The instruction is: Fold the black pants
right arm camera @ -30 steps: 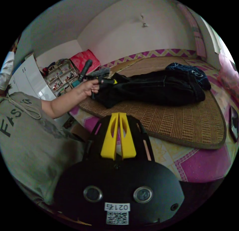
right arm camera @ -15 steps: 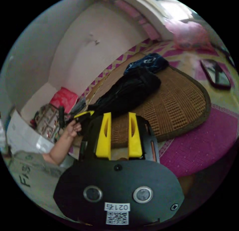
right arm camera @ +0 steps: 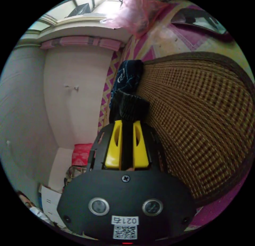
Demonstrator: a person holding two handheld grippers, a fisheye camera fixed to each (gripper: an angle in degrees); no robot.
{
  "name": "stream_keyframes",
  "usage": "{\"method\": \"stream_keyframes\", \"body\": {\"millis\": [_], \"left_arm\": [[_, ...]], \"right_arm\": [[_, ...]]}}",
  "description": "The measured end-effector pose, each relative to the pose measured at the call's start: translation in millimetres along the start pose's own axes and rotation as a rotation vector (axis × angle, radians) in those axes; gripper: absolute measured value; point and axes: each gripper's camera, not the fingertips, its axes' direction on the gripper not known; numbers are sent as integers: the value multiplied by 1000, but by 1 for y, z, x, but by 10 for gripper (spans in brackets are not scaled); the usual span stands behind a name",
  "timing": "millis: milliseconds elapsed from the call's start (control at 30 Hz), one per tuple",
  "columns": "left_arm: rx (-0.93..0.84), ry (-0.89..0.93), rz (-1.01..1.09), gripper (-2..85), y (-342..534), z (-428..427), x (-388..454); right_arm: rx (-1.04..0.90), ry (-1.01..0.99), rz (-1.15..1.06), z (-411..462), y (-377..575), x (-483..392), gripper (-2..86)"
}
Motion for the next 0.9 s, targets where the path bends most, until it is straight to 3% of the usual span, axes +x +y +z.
{"method": "stream_keyframes", "body": {"millis": [200, 367, 500, 667, 833, 900], "left_arm": [[33, -11, -115, -9, 55, -48, -42], [74, -45, -203, -10, 100, -72, -70], [100, -29, -272, -10, 123, -80, -89], [93, -48, -307, -10, 148, -85, -109], [109, -55, -348, -10, 166, -89, -131], [129, -37, -368, -10, 165, -87, -142]], "right_arm": [[42, 70, -570, 9, 56, -186, 43], [-54, 203, -1204, 103, 222, -354, 46], [-193, 272, -1511, 202, 350, -378, 44], [-514, 493, -1692, 351, 461, -300, 46], [-335, 490, -1756, 329, 474, -318, 47], [-411, 504, -1810, 338, 484, -308, 50]]}}
